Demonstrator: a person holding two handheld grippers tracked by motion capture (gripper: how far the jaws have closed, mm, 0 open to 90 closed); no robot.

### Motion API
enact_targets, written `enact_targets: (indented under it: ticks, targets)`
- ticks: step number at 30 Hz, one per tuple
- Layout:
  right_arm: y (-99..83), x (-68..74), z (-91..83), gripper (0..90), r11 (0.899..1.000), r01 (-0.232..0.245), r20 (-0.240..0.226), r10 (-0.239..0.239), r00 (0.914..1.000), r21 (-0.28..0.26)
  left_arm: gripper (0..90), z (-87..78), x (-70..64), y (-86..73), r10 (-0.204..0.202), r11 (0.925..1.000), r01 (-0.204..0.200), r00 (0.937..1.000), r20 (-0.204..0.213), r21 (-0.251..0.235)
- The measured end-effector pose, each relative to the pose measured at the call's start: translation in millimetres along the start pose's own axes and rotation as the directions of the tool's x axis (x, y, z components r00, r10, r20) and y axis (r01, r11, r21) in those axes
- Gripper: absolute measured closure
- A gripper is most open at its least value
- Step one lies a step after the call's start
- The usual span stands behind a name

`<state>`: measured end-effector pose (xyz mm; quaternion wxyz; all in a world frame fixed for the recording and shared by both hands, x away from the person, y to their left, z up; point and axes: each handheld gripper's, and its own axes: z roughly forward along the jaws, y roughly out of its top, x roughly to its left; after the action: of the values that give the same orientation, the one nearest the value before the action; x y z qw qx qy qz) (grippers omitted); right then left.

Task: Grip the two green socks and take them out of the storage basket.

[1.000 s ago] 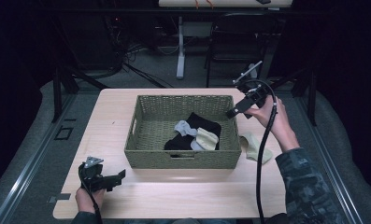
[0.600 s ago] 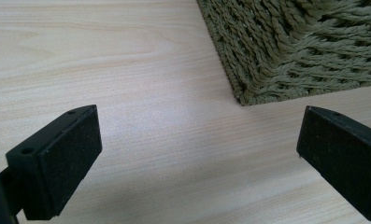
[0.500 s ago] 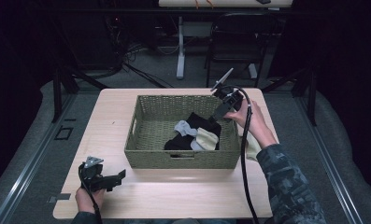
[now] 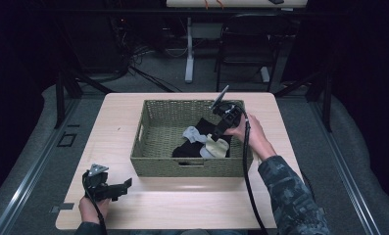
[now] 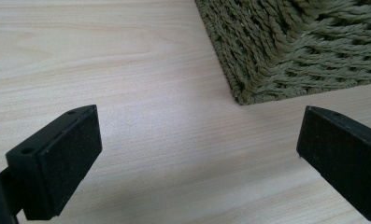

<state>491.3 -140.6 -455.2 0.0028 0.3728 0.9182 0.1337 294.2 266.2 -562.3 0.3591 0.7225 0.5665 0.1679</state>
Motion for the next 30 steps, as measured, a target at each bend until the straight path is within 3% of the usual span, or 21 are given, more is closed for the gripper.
enact_targets:
  ticks: [9,10,13,19,20,21,22,23,24,25,30]
  targets:
    - [0.5,3.0,16.1,37.3,1.0,0.003,0.013,-0.003,0.9999,0.022,0.0,0.0,0.1,0.0,0.002,1.0,-0.002,1.0,-0.001,0.001]
    - [0.6,4.0,20.1,42.9,0.999,0.006,0.027,-0.007,0.9996,0.038,0.0,0.2,0.3,-0.2,0.001,1.0,-0.001,1.0,0.001,0.002]
    - [0.1,5.1,23.7,48.0,0.999,0.004,0.018,-0.005,0.9998,0.04,0.0,0.0,0.7,-0.1,0.0,1.0,0.0,1.0,0.0,0.003]
    - [-0.2,7.0,32.3,58.6,0.995,0.033,0.01,-0.034,0.9994,0.098,0.0,0.2,0.0,0.1,0.005,1.0,-0.005,1.0,-0.001,0.008]
    - [-0.3,8.1,34.5,64.5,0.993,0.036,0.019,-0.038,0.9991,0.116,0.0,0.2,0.1,0.0,0.005,1.0,-0.005,1.0,-0.001,0.009]
    - [-0.3,8.1,34.5,64.5,0.993,0.036,0.019,-0.038,0.9991,0.116,0.0,0.2,0.1,0.0,0.005,1.0,-0.005,1.0,-0.001,0.009]
    - [-0.5,9.1,36.6,72.9,0.991,0.035,0.015,-0.038,0.9992,0.127,0.0,0.2,0.2,-0.1,0.004,1.0,-0.004,1.0,0.0,0.006]
    - [-0.5,9.1,36.6,72.9,0.991,0.035,0.015,-0.038,0.9992,0.127,0.0,0.2,0.2,-0.1,0.004,1.0,-0.004,1.0,0.0,0.006]
    - [-0.9,9.6,37.0,80.9,0.99,0.038,0.017,-0.041,0.999,0.132,0.0,0.3,0.3,-0.1,0.004,1.0,-0.004,1.0,0.001,0.005]
    - [-0.5,9.9,34.8,83.5,0.989,0.043,0.018,-0.046,0.9988,0.14,0.0,0.3,0.3,-0.1,0.004,1.0,-0.004,1.0,0.001,0.005]
    - [-0.2,12.2,18.0,85.9,0.992,0.043,0.03,-0.047,0.9984,0.119,0.0,0.0,-0.2,0.4,0.004,0.9999,-0.004,1.0,0.002,0.011]
